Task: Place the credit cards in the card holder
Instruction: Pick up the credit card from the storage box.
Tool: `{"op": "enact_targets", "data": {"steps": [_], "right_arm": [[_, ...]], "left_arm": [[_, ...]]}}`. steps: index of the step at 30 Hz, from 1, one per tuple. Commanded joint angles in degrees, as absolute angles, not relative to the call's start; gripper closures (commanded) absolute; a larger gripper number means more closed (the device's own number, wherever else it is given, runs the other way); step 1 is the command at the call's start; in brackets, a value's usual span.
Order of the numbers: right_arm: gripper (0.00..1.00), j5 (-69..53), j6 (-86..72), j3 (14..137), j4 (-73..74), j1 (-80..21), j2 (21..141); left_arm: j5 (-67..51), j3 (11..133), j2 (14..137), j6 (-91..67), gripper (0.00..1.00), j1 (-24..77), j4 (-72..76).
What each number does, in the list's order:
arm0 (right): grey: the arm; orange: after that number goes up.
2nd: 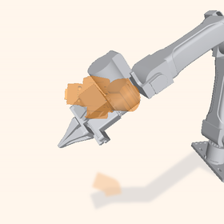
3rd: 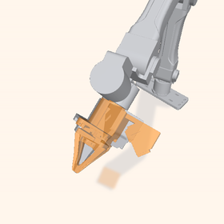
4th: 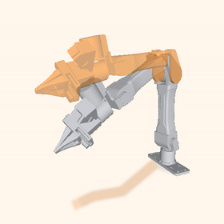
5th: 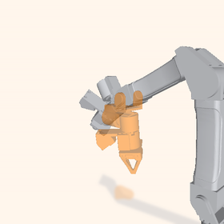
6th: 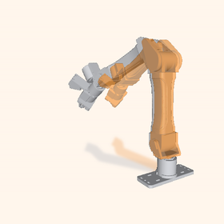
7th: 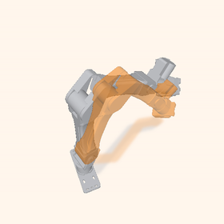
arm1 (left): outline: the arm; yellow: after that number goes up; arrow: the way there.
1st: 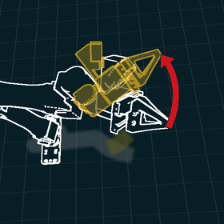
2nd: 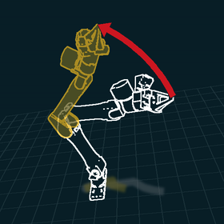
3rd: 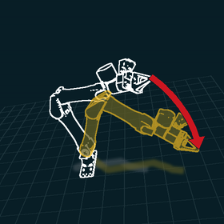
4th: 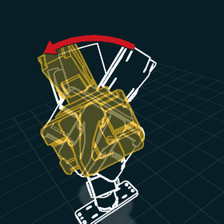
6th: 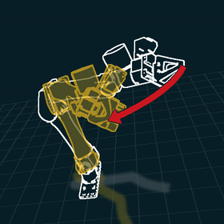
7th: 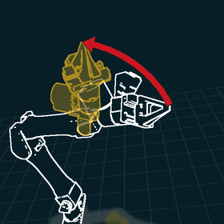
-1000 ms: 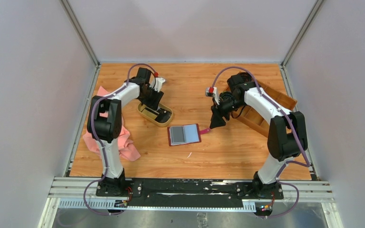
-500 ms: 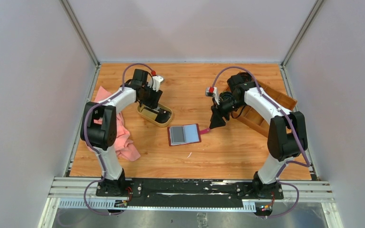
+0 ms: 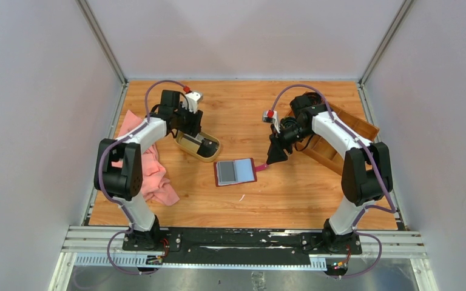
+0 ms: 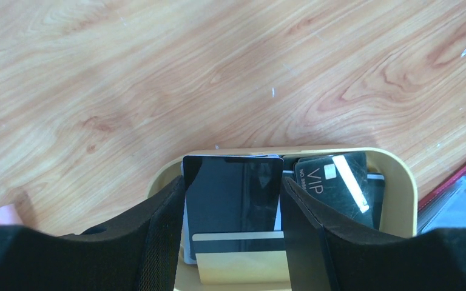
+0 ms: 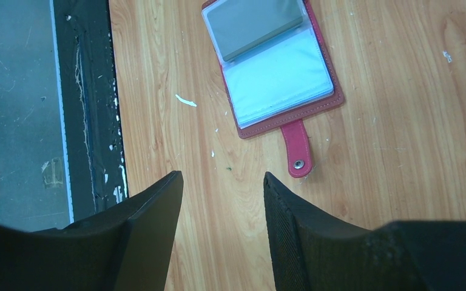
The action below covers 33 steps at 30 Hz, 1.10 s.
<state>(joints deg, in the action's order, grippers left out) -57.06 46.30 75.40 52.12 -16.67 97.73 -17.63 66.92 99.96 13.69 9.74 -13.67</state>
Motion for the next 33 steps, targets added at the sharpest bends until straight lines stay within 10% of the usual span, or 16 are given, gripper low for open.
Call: {"op": "enact_targets", "data": {"steps": [1, 33], "right_arm": [[0.45, -59.3, 46.2, 77.6, 53.6, -16.0, 97.7], [0.47, -63.3, 31.3, 83.0, 42.5, -24.1, 105.0]], "left_arm": [[-19.3, 65.2, 96.4, 11.3, 0.52, 9.1, -7.9], [-32.1, 55.5, 87.9, -9.9, 0.53, 4.4, 4.0]]}}
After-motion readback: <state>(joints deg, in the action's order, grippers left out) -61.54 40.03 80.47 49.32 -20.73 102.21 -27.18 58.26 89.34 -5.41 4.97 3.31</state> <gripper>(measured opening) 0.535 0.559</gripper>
